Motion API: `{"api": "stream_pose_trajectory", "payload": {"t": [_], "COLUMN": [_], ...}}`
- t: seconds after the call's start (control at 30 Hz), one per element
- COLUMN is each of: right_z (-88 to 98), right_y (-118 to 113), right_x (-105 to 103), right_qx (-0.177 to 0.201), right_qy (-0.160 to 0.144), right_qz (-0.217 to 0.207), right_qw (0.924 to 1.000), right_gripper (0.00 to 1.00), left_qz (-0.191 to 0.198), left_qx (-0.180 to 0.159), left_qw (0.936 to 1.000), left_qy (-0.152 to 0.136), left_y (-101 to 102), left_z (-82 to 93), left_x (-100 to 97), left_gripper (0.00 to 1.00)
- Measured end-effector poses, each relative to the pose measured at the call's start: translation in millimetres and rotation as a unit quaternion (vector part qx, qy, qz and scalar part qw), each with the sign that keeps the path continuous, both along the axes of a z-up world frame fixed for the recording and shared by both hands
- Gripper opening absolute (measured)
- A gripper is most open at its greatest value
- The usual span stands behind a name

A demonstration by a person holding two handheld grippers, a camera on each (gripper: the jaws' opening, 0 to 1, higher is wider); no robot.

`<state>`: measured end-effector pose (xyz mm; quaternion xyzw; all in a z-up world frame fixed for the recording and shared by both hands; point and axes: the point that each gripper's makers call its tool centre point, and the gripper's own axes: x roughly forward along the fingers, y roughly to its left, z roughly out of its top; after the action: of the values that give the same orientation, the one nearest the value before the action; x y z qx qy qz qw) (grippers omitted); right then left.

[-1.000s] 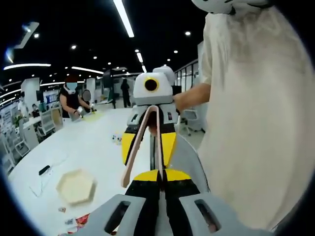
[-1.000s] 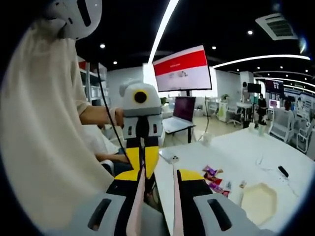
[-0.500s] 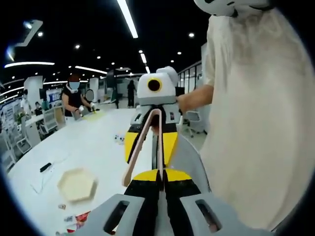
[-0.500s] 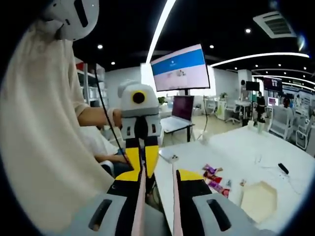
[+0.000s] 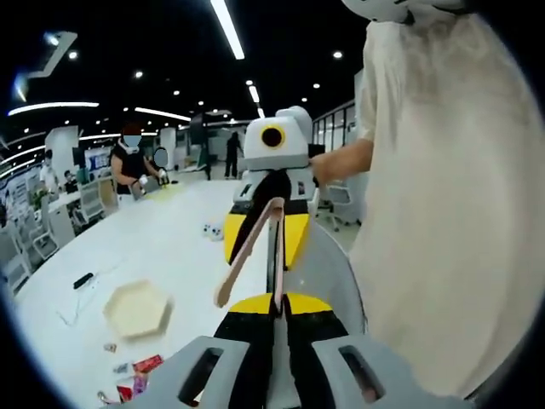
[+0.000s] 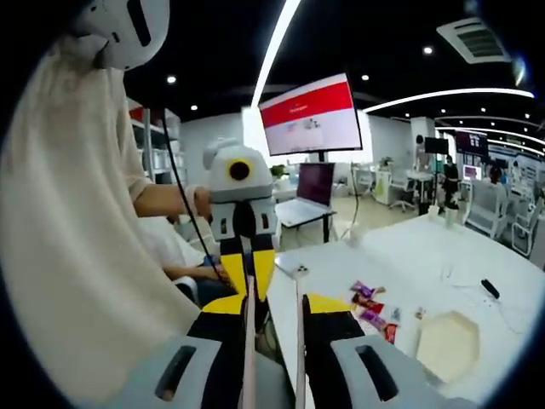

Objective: Place the target food into the container with the food tongs after gripping and lifting it, then release it inside without dropping or visibly crushing the food.

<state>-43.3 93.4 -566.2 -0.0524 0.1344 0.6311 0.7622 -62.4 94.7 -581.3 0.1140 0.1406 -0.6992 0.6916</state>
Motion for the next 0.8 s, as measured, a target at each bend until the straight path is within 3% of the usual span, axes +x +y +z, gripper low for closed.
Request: {"api": "stream_pose_trajectory", "payload": {"t": [0.13, 0.17, 0.2, 0.23, 0.33, 0.5, 0.8], "right_z": [-0.6, -0.6, -0.6, 2.1, 18.9, 40.3, 38.3], "right_y": [-0.2, 0.1, -0.2, -1.4, -2.6, -3.2, -4.4], "right_x": [-0.4, -1.0, -0.7, 0.8, 2.6, 8.8, 4.8], "right_qx": [-0.003, -0.004, -0.005, -0.002, 0.027, 0.075, 0.09], "right_qy": [0.001, 0.002, 0.002, 0.004, 0.007, 0.02, 0.049], "right_qz": [0.001, 0.003, 0.002, -0.001, -0.004, -0.017, -0.012], "right_qw": [1.0, 1.0, 1.0, 1.0, 0.9996, 0.9969, 0.9947], "right_gripper": [0.25, 0.25, 0.26, 0.26, 0.28, 0.28, 0.36], "left_qz": [0.002, 0.005, 0.009, 0.008, 0.009, 0.016, 0.013], "left_qx": [0.005, 0.008, 0.005, -0.008, -0.053, -0.081, -0.091], "left_qw": [1.0, 0.9996, 0.9996, 0.9998, 0.9977, 0.9955, 0.9946], "left_qy": [0.001, 0.025, 0.028, 0.019, 0.041, 0.048, 0.048], "left_y": [-0.9, -0.9, -0.4, -0.3, -0.8, 2.0, 2.7], "left_z": [-0.7, -1.5, -1.3, 2.1, 16.1, 22.2, 25.2], "left_x": [-0.8, -2.8, -0.3, 0.2, -3.0, -1.4, -4.2], "left_gripper": [0.0, 0.0, 0.0, 0.0, 0.0, 0.0, 0.0]}}
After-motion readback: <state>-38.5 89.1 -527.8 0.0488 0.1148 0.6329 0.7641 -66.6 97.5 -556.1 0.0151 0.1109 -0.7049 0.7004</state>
